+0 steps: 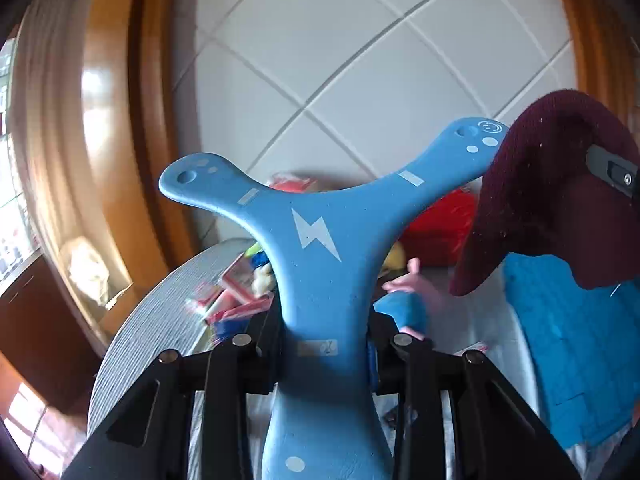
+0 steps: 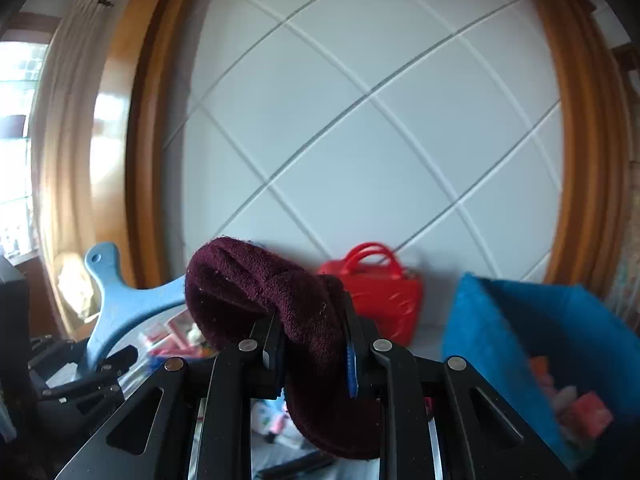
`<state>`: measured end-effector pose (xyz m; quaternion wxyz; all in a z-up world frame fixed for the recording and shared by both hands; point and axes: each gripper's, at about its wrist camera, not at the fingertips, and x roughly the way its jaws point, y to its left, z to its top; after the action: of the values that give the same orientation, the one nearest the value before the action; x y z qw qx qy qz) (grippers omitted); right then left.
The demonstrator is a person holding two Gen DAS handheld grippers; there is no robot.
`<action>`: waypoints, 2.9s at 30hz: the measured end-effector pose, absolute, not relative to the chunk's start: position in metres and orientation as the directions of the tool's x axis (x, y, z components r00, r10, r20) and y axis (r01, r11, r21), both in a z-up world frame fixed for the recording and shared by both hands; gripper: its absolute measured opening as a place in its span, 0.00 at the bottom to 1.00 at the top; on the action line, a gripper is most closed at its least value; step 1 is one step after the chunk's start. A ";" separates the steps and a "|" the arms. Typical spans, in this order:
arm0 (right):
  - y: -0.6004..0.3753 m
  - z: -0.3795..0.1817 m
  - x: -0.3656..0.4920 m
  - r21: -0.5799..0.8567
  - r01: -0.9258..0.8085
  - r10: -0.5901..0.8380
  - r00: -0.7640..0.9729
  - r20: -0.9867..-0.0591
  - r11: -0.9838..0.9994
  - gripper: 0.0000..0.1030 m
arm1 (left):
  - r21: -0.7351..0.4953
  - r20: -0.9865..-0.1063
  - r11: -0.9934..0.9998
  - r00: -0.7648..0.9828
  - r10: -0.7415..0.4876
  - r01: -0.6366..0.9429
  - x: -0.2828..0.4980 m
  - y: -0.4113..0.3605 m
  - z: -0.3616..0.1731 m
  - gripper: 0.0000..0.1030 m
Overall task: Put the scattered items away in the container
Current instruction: 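Carry the blue toy with left gripper while right carries beanie over the crate, then open left gripper dropping the blue toy while right releases beanie into crate, then move both grippers back toward the remaining items on the table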
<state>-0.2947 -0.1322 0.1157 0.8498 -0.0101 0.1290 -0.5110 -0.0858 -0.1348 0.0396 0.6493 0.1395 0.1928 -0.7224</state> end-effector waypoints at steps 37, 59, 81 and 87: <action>-0.215 0.092 -0.746 -0.073 0.948 -0.833 0.235 -0.500 0.311 0.21 | -0.035 -0.757 -0.405 -0.288 -0.586 0.914 -0.591 -0.102 0.073 0.71; -0.171 0.090 -0.807 -0.001 0.908 -0.788 0.363 -0.497 0.419 1.00 | -0.087 -0.655 -0.428 -0.375 -0.655 0.899 -0.542 -0.005 0.086 0.74; -0.038 0.108 -0.684 0.012 0.793 -0.731 0.567 -0.378 0.609 1.00 | -0.107 -0.509 -0.242 -0.262 -0.820 0.964 -0.337 0.051 0.092 0.89; 0.006 0.096 -0.596 0.005 0.771 -0.707 0.587 -0.394 0.637 1.00 | -0.114 -0.538 -0.184 -0.217 -0.814 0.976 -0.232 0.048 0.068 0.89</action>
<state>-0.5962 0.0059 0.0957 0.8865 0.0877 0.1807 -0.4169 -0.2318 0.0481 0.0679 0.5988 0.1821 0.2222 -0.7476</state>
